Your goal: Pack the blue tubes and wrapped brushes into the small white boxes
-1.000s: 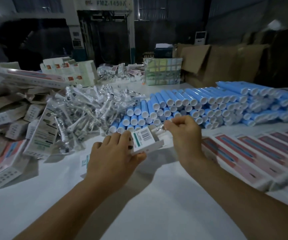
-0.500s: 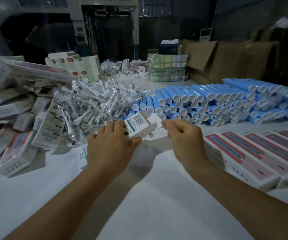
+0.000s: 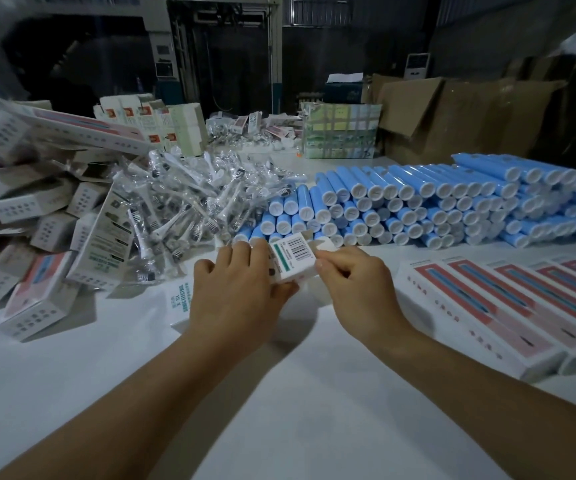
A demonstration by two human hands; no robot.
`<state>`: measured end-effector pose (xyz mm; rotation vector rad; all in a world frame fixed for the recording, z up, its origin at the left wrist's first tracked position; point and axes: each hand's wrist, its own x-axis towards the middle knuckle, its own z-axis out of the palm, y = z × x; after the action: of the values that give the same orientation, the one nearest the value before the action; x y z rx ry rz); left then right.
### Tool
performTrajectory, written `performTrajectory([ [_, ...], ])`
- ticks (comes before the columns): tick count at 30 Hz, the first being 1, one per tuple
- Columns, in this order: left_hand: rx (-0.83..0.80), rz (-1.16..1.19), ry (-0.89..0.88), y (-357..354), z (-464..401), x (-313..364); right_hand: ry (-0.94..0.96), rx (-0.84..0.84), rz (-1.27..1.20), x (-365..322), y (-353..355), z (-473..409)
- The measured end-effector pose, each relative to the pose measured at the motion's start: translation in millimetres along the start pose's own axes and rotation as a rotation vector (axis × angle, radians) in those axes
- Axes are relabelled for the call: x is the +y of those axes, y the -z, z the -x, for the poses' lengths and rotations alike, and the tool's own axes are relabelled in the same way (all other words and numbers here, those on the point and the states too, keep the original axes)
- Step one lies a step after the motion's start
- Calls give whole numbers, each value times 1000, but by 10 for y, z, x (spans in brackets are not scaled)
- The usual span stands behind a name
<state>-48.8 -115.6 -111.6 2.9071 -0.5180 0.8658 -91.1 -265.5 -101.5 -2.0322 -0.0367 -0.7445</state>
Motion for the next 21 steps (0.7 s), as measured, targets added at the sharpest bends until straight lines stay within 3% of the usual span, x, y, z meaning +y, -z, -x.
performTrajectory([
  [6, -5, -5, -21, 4, 16, 16, -87, -23, -51, 14, 0, -16],
  [15, -18, -66, -100, -15, 61, 70, -378, -206, -230, 12, 31, -108],
  [17, -15, -67, -91, -12, 61, 82, -369, -178, -258, 4, 36, -86],
  [21, -6, -75, -87, 0, 74, 96, -267, -149, -89, 30, -8, -61],
])
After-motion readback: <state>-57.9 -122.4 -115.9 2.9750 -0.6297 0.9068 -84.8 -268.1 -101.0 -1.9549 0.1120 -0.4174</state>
